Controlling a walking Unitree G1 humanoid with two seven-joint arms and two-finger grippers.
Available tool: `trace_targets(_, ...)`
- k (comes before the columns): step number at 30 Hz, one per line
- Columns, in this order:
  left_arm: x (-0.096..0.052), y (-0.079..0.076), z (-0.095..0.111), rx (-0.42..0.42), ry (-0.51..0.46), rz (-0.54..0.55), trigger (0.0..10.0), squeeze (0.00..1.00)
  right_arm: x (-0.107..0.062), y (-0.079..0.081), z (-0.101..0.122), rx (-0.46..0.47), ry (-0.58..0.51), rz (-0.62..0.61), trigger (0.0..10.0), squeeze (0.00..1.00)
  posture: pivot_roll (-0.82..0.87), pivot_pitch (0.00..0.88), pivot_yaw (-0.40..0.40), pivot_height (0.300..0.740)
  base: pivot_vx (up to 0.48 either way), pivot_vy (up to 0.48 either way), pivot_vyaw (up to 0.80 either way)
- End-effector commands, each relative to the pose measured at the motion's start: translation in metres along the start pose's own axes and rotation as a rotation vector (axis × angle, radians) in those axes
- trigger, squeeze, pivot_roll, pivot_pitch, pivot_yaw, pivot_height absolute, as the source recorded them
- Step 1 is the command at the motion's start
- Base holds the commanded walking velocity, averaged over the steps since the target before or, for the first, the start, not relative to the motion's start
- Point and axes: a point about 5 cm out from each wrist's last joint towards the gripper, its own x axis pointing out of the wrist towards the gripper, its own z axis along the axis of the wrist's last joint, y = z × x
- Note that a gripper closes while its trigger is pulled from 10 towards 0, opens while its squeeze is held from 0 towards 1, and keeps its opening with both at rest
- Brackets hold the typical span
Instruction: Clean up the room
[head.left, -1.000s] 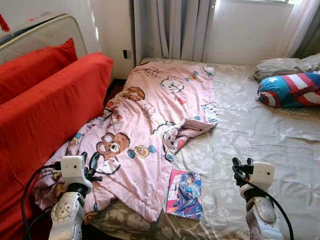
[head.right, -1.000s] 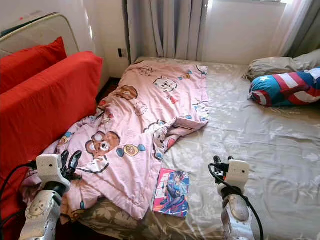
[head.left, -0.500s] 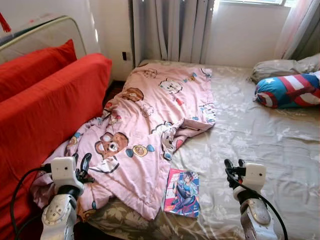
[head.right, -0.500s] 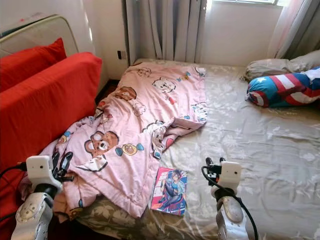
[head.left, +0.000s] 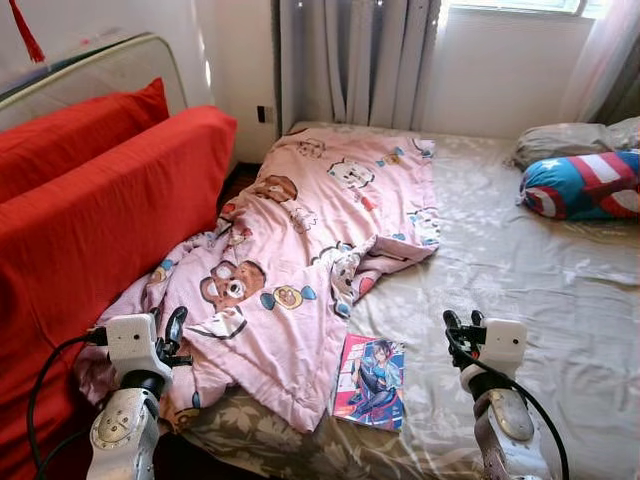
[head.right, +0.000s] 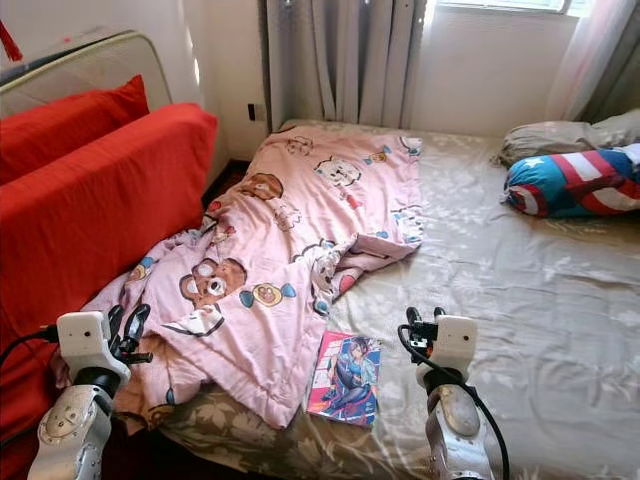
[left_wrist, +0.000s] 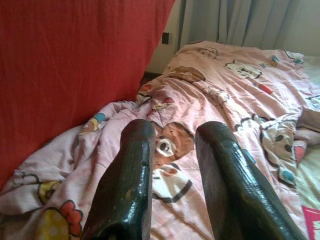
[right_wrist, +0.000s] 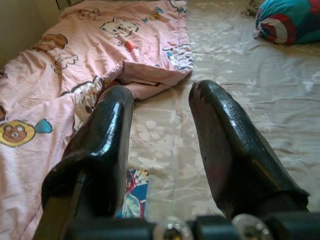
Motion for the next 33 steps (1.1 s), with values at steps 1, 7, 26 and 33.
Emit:
trace_targets(1,-0.0006,-0.0026,-0.0010,-0.014,0.007,-0.001,10.0,0.00,0.0001,-0.0046,0.0016,-0.013,0.005,-0.007,10.0,0.00,0.04,0.000,-0.030,0.681,0.000,0.000,0.00)
trace_targets(7,-0.0009,-0.0043,-0.0007,-0.011,0.008,-0.004,10.0,0.00,0.0023,-0.0057,0.0028,-0.016,0.012,-0.011,10.0,0.00,0.05,0.000,-0.034,0.681,0.000,0.000,0.00)
trace_targets(26,-0.0030,-0.0009,0.0001,0.003,0.012,0.006,10.0,0.00,0.0001,-0.0005,-0.0003,0.001,0.019,0.005,10.0,0.00,0.05,0.000,-0.039,0.646,0.000,0.000,0.00)
trace_targets(33,-0.0035,-0.0018,-0.0004,0.002,0.016,0.003,10.0,0.00,-0.0004,0.0013,-0.0017,0.000,0.025,0.015,10.0,0.00,0.06,0.000,-0.040,0.646,0.000,0.000,0.00)
